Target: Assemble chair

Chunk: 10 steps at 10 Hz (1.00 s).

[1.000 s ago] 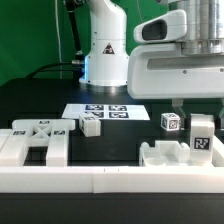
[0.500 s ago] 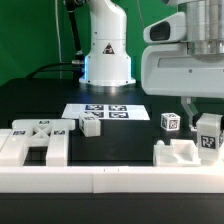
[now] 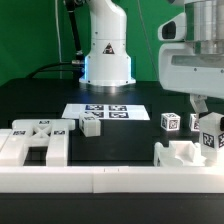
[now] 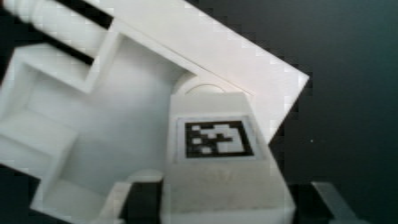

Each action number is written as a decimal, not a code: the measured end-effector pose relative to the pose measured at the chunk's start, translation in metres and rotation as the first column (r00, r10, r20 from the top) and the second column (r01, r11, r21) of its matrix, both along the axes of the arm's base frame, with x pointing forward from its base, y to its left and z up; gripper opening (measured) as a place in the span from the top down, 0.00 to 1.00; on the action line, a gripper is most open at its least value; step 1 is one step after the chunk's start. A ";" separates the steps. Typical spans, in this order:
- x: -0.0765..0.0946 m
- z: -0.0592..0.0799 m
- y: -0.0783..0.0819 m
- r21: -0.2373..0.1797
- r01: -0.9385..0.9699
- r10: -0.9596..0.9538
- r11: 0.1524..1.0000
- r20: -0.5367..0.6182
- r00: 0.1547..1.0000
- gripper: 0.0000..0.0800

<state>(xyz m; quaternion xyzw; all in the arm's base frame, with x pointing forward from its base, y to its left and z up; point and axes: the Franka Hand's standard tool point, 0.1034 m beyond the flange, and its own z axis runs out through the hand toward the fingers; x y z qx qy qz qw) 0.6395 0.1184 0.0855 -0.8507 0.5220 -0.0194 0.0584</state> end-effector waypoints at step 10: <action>-0.003 -0.001 0.009 0.067 0.643 -0.636 0.763 -0.100 0.765 0.64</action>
Offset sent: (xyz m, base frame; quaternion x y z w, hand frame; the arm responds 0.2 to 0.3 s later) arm 0.0005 0.0074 -0.0068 0.0009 -0.0071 0.1874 0.9823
